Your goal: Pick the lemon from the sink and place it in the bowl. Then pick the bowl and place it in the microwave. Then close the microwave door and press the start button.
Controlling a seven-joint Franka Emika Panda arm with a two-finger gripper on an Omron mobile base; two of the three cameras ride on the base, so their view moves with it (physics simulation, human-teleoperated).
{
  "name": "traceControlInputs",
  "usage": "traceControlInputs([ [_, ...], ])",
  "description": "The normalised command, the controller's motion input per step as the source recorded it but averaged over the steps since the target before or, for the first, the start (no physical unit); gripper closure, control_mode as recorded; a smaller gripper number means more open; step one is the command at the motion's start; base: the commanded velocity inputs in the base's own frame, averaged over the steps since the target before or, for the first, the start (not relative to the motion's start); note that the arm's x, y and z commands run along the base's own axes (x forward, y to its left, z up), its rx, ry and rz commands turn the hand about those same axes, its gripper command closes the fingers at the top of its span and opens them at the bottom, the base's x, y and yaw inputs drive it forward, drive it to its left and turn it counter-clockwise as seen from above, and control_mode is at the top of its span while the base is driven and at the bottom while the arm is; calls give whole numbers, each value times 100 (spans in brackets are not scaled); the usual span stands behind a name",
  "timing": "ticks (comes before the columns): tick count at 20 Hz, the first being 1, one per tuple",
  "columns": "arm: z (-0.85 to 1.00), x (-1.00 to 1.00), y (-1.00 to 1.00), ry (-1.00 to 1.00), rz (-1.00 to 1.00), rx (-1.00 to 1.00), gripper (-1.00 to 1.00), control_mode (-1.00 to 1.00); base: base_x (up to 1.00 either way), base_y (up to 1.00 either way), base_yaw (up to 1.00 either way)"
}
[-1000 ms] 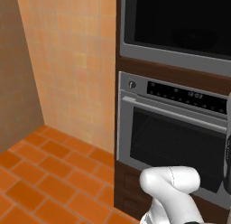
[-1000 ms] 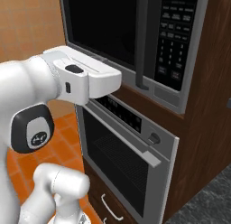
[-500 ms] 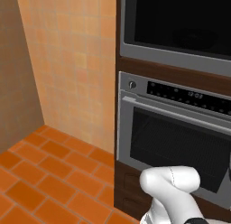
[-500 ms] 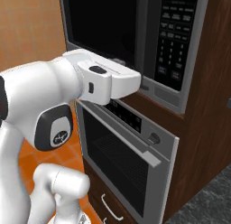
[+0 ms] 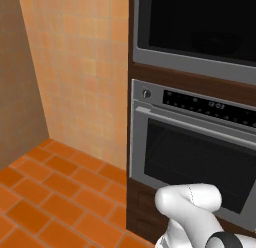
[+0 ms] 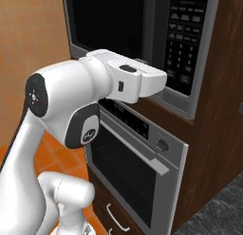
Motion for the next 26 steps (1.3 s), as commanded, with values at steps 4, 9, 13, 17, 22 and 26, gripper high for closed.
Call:
traceControlInputs([
  [4, -5, -1, -13, 0, 1, 1, 100, -100, 0, 0, 0],
  [9, -13, 3, -1, 1, 0, 0, 100, -100, 0, 0, 0],
  [13, -22, 2, -8, 1, 2, 0, 100, -100, 0, 0, 0],
  [17, -13, 12, -24, 0, 4, 1, 100, -100, 0, 0, 0],
  [22, -2, 28, -24, 0, 5, 0, 100, -100, 0, 0, 0],
  [26, -10, 23, -25, 0, 6, 0, 100, -100, 0, 0, 0],
])
